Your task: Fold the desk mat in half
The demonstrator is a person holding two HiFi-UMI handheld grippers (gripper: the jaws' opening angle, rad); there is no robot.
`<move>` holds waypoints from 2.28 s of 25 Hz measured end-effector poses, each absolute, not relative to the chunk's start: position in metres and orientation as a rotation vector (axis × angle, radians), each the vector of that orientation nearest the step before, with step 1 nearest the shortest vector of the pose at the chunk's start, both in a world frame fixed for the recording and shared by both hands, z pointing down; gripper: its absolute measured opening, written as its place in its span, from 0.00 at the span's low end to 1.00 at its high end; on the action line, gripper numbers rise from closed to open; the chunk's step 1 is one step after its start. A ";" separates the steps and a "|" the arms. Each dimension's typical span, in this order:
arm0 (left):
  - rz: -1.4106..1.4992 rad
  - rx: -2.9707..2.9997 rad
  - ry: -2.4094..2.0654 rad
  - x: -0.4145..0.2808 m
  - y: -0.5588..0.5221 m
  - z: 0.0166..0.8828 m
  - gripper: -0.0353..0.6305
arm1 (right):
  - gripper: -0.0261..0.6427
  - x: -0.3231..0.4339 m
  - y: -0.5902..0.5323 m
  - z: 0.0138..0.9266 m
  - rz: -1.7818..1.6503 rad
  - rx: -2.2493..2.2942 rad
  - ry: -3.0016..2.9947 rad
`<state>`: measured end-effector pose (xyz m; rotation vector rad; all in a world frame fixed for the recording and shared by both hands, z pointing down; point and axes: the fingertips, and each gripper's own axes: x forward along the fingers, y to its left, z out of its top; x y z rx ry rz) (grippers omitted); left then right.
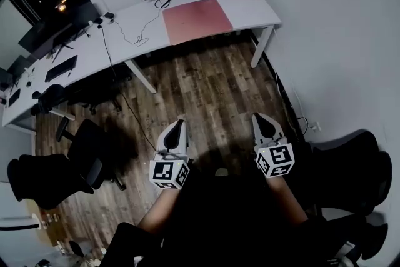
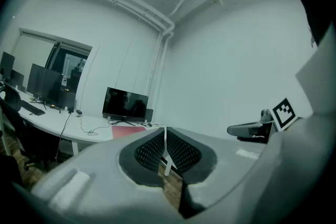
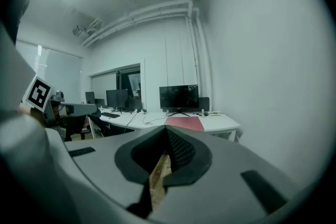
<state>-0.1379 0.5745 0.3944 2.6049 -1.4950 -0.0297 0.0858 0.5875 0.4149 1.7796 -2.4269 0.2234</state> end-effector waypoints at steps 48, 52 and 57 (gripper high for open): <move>-0.006 2.506 -1.453 -0.149 0.242 0.434 0.09 | 0.04 0.088 0.291 0.416 0.317 1.724 -2.344; -0.010 2.487 -1.439 -0.162 0.202 0.446 0.09 | 0.04 0.073 0.252 0.403 0.300 1.710 -2.338; -0.045 2.489 -1.415 -0.178 0.160 0.441 0.09 | 0.04 0.049 0.202 0.396 0.271 1.684 -2.344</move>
